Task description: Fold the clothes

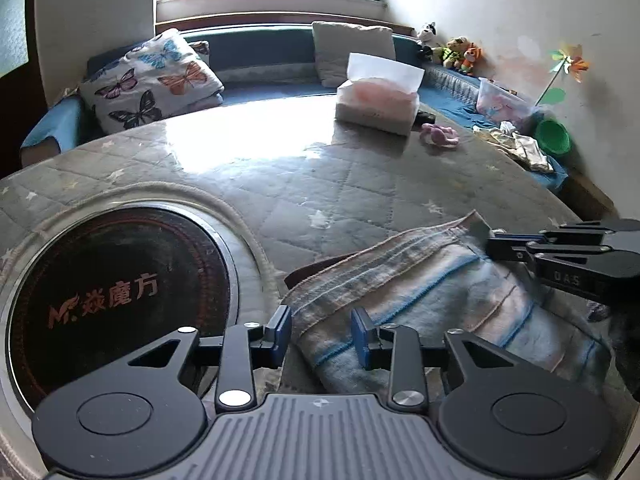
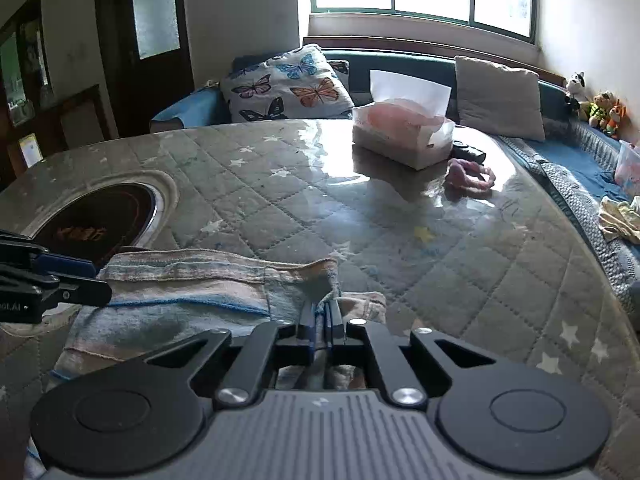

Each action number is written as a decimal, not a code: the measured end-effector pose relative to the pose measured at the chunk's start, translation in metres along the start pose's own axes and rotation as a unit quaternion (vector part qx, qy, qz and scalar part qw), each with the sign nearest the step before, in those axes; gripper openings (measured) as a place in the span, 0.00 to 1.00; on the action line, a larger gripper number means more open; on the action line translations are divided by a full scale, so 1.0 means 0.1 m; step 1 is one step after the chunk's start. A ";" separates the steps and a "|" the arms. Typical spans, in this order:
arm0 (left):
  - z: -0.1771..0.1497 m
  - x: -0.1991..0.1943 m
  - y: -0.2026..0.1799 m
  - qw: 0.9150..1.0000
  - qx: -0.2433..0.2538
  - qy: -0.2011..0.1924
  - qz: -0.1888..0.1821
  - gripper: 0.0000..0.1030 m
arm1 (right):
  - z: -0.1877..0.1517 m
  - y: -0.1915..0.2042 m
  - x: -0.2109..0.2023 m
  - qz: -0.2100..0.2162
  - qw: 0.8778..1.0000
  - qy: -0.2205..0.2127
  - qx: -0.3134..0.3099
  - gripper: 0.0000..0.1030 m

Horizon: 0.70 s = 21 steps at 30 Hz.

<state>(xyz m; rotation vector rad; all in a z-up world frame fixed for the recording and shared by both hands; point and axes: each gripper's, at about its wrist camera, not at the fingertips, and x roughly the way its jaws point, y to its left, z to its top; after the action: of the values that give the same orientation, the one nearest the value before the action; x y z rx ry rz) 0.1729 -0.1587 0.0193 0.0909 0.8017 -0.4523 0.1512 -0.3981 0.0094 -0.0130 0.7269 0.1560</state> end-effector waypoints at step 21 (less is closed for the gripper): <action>0.31 0.31 -0.52 0.996 0.060 -0.005 -0.072 0.33 | 0.06 0.08 -0.16 0.050 0.999 -0.003 -0.020 0.08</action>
<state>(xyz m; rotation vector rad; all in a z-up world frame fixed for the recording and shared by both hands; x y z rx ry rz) 0.1905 -0.2245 0.0236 0.1430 0.7736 -0.6381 0.1425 -0.3918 0.0249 -0.0145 0.7179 0.2666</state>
